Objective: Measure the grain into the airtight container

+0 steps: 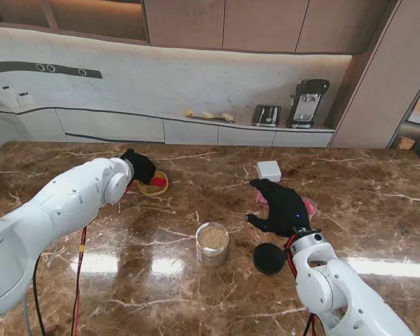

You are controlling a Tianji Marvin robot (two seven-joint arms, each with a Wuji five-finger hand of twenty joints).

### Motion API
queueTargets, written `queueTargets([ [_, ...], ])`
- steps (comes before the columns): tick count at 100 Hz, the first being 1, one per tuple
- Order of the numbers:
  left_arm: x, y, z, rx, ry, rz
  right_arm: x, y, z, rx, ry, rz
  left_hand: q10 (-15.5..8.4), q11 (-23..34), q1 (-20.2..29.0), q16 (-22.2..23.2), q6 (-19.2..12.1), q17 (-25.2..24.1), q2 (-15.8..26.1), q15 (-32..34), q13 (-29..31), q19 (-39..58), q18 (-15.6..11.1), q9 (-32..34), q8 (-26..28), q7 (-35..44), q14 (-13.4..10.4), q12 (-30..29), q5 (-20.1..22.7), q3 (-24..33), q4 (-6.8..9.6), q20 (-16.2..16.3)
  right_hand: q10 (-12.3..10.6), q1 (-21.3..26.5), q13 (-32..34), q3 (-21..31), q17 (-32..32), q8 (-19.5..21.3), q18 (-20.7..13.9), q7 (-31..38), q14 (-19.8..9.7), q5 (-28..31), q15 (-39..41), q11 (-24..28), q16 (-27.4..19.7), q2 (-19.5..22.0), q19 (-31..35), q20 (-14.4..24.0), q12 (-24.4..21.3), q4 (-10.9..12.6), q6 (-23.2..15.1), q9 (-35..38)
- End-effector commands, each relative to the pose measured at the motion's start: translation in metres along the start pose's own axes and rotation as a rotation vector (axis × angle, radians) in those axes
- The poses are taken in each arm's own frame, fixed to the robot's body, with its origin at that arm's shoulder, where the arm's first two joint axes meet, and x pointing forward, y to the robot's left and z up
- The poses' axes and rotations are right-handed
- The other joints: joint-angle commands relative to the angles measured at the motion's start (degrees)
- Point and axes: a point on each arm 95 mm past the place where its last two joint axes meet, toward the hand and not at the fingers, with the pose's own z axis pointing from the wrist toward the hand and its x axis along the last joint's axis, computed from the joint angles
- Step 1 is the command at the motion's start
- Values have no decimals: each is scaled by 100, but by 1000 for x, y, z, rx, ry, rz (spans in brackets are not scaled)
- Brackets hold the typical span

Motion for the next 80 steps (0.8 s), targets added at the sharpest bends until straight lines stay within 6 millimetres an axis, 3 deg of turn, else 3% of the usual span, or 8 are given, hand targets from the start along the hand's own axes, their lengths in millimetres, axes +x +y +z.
queueTargets([
  [1,-2,-2,-1,10,-6,8,-1,-5,-2,20,-10,7,145,-99,602,-18,-482,15,389,165,222,-29,79,402,337,364,233,-176,-14,-18,174,90,19,-245,-12,133,-9,-84,-18,-57,26,105,-23,-83,-55,104,63,40,-88,78,-104,-43],
  [15,-3,-7,-5,38,-8,16,-1,-5,-3,18,-9,7,209,-179,573,-10,-606,75,425,221,412,52,79,607,445,330,249,-533,-40,-39,172,122,13,-249,-13,135,-5,-86,-20,-61,32,98,-24,-86,-56,104,65,41,-89,77,-107,-47],
  [28,-4,-14,-11,71,-18,6,-2,-5,-3,15,-10,8,435,-136,561,12,-721,119,490,286,665,101,112,862,629,281,338,-1370,-123,-46,163,152,8,-260,-11,135,-6,-86,-19,-61,23,102,-23,-86,-56,114,65,42,-89,78,-104,-42],
  [43,-7,-24,-22,123,-25,-9,-2,-5,-3,12,-9,7,311,-36,564,97,-974,324,550,510,1313,375,173,1702,924,323,374,-1601,-241,-71,152,345,17,-275,-2,137,-6,-88,-11,-62,30,103,-21,-80,-55,123,66,43,-88,80,-105,-16],
  [62,-9,-34,-37,165,-23,-56,-1,-5,-3,6,-8,5,199,327,562,312,-1095,419,545,784,1850,377,267,2216,1131,270,502,-1377,-228,-65,161,374,10,-282,-2,149,-4,-90,-14,-63,18,109,-22,-76,-55,135,67,43,-86,84,-105,16],
  [80,-1,-39,-50,191,6,-124,-1,-6,-4,4,-10,1,-26,1206,601,590,-1216,443,531,977,2180,327,348,2376,1373,302,686,-281,-210,-38,188,317,13,-293,8,158,-3,-93,-10,-62,36,117,-20,-77,-54,151,68,42,-85,85,-102,39],
])
